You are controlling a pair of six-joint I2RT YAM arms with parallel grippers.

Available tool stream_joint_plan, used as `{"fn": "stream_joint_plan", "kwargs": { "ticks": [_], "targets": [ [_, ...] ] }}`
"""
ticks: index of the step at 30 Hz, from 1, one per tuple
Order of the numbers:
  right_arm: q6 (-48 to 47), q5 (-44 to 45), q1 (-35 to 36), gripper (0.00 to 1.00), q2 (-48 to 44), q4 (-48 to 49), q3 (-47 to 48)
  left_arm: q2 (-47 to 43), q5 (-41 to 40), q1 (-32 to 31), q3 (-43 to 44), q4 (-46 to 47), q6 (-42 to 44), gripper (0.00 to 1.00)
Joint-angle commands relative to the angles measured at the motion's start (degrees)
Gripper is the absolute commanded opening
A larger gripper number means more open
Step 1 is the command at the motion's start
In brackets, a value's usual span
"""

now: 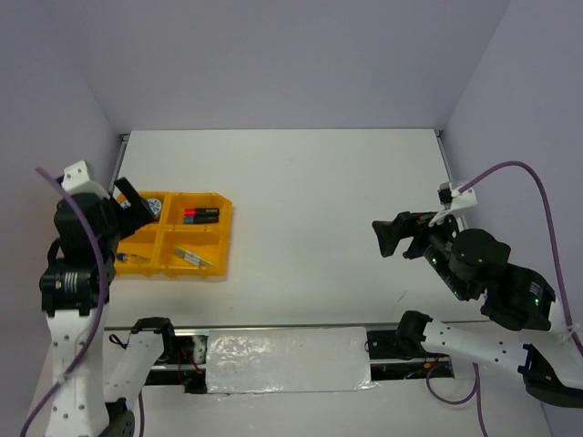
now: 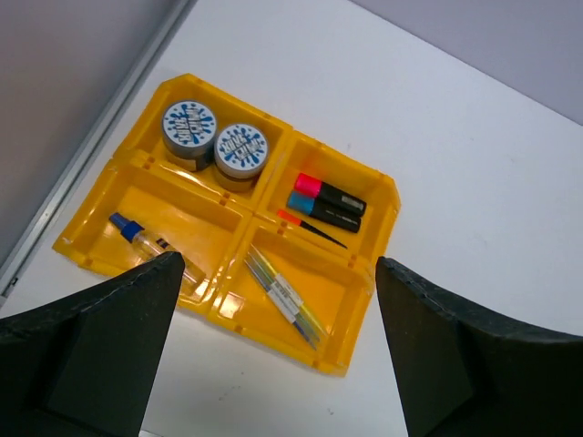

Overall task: Sort the stationery into containers
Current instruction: Reset both arms

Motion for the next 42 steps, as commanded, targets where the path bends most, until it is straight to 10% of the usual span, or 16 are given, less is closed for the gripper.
{"fn": "stream_joint_plan", "kwargs": {
  "ticks": [1, 10, 42],
  "targets": [
    [-1.98, 7.58, 0.12, 1.0, -0.05, -3.84, 4.76, -10.13, 5.63, -1.3, -4.59, -1.1, 3.15, 0.99],
    [1.71, 7.25, 0.12, 1.0, -9.27, -9.03, 3.81, -29.91, 0.04, -5.96, -11.02, -3.29, 1.66, 0.99],
    [7.87, 7.85, 0.12, 1.0, -17.63, -11.32, -4.81, -29.93, -4.2, -8.25, -10.58, -5.84, -0.01, 0.99]
  ]
}}
